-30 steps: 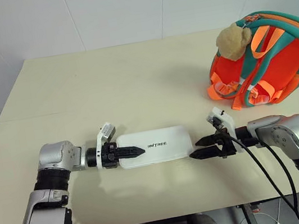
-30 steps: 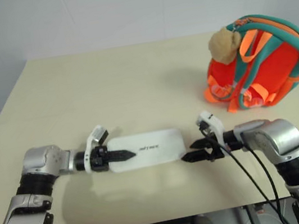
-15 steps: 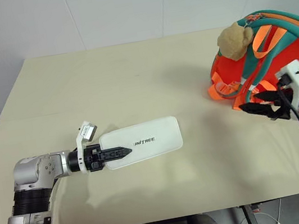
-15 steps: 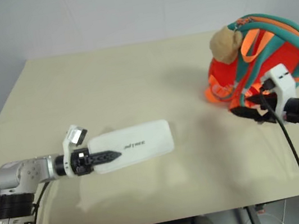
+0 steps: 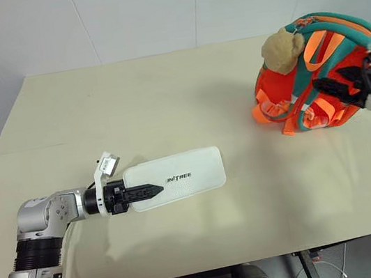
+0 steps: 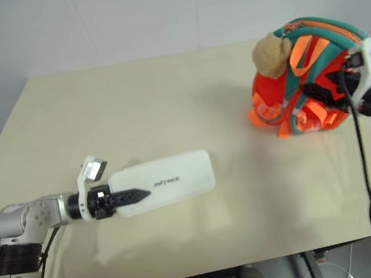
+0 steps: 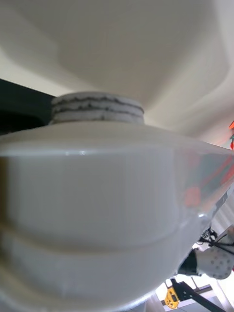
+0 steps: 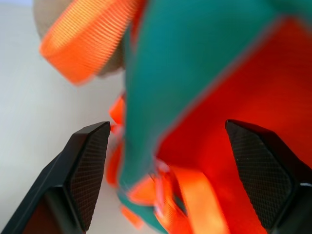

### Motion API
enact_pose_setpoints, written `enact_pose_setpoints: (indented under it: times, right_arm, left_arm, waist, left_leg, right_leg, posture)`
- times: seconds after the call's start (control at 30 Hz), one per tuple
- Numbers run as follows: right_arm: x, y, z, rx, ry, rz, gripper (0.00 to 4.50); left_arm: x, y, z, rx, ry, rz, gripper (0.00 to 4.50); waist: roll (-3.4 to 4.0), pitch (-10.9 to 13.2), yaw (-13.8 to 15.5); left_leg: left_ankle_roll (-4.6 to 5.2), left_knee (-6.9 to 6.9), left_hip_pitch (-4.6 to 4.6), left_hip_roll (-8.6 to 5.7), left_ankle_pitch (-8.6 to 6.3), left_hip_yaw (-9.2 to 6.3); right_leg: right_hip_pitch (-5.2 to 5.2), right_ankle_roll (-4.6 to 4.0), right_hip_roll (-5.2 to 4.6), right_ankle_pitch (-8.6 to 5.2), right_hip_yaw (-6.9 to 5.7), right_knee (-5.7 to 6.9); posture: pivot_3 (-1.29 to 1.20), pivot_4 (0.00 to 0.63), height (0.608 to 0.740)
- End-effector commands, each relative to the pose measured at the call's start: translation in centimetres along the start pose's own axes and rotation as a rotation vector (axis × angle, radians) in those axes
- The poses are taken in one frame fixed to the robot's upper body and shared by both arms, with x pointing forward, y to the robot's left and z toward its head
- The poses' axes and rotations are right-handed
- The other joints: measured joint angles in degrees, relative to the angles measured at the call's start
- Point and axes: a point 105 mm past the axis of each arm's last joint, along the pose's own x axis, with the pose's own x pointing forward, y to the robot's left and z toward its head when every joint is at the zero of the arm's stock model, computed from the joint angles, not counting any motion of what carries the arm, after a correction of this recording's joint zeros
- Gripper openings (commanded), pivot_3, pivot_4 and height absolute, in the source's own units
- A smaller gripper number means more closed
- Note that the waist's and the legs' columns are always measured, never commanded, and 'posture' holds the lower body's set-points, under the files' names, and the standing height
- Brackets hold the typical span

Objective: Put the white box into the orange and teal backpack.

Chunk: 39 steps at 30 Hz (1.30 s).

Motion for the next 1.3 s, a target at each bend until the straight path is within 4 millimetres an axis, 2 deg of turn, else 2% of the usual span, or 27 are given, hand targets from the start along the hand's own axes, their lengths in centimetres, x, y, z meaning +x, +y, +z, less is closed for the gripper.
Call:
enact_pose_setpoints:
  times: [0.03,0.13,0.23,0.43,0.57,0.7,0.77,0.9,1.0,1.13,1.3]
  right_arm:
    - [1.1,0.1,1.5,0.017,-0.073,0.016,4.50]
    - [2.1,0.7,1.7,0.062,-0.095,0.051,4.50]
    - [2.9,0.8,1.2,0.067,-0.096,0.054,3.89]
    - [3.8,1.2,0.3,0.087,-0.103,0.075,1.81]
    - [3.9,3.3,0.1,0.147,-0.083,0.213,0.61]
    - [3.8,6.9,0.5,0.204,-0.050,0.403,0.53]
    - [3.1,9.9,1.5,0.285,-0.059,0.557,0.53]
    - [0.1,16.7,2.9,0.368,-0.012,0.909,0.53]
    - [-2.3,20.0,3.9,0.382,0.034,1.091,0.53]
    - [-4.7,21.7,5.3,0.412,0.068,1.244,0.53]
    - [-6.8,22.2,5.7,0.422,0.134,1.332,0.53]
  left_arm:
    - [-0.4,-0.8,0.6,0.056,-0.009,-0.015,1.21]
    - [-0.9,-0.8,0.5,0.057,-0.020,-0.004,1.21]
    - [-1.3,-0.7,0.3,0.055,-0.028,0.013,1.21]
    - [-1.6,-0.5,0.2,0.056,-0.042,0.033,1.21]
    - [-1.9,-0.2,0.6,0.072,-0.054,0.052,1.21]
    - [-2.7,0.5,1.2,0.104,-0.069,0.097,1.21]
    - [-3.3,0.9,1.6,0.113,-0.085,0.125,1.21]
    - [-4.8,1.8,1.7,0.106,-0.103,0.183,1.21]
    - [-6.0,2.7,1.5,0.092,-0.122,0.235,1.21]
    - [-7.2,3.4,1.1,0.072,-0.150,0.280,1.21]
    - [-8.4,3.7,0.6,0.054,-0.175,0.323,1.21]
  waist:
    - [0.01,0.0,-0.1]
    - [0.01,0.0,-0.1]
    - [0.02,0.0,-0.1]
    - [0.02,0.0,-0.2]
    - [0.02,0.0,-0.2]
    - [0.03,0.0,-0.6]
    - [0.03,0.0,-0.8]
    - [0.03,0.0,-0.8]
    - [0.03,0.0,-0.6]
    - [0.02,0.0,-0.3]
    - [0.02,0.0,-0.1]
  left_leg:
    - [0.00,-0.02,-0.03,-0.01,0.00,0.00]
    - [-0.08,-0.06,-0.08,0.00,0.04,0.01]
    - [-0.17,-0.10,-0.13,0.00,0.09,0.02]
    - [-0.17,-0.07,-0.13,0.00,0.09,0.11]
    - [-0.15,-0.06,-0.08,0.02,0.08,0.11]
    - [-0.13,-0.06,-0.02,0.06,0.07,0.13]
    - [-0.10,-0.07,-0.01,0.10,0.05,0.13]
    - [-0.03,-0.09,-0.04,0.13,0.01,0.12]
    - [-0.03,-0.10,-0.20,0.11,0.01,-0.02]
    - [0.03,-0.08,-0.25,0.07,-0.03,-0.09]
    - [0.07,-0.11,-0.25,0.07,-0.05,-0.11]
  right_leg:
    - [0.00,0.00,-0.01,0.00,0.00,-0.04]
    - [-0.04,0.01,-0.01,0.00,-0.01,-0.12]
    - [-0.11,0.01,-0.02,0.00,-0.02,-0.14]
    - [-0.11,0.01,-0.03,0.00,-0.02,-0.11]
    - [-0.11,0.01,-0.02,0.00,-0.02,-0.02]
    - [-0.11,0.01,0.02,0.00,0.01,0.03]
    - [-0.12,0.00,0.06,0.00,0.01,0.06]
    - [-0.24,-0.01,0.07,0.00,0.01,0.15]
    - [-0.53,-0.01,-0.01,0.00,0.04,0.24]
    - [-0.60,-0.01,-0.11,0.00,0.03,0.21]
    - [-0.60,-0.01,-0.17,0.00,-0.01,0.19]
  posture:
    - [0.00,0.150,0.740]
    - [0.00,0.150,0.740]
    - [0.00,0.150,0.740]
    - [0.00,0.150,0.740]
    - [0.00,0.150,0.740]
    - [0.00,0.150,0.740]
    - [0.00,0.150,0.740]
    - [0.00,0.150,0.740]
    - [0.00,0.150,0.740]
    - [0.00,0.150,0.740]
    - [0.00,0.150,0.740]
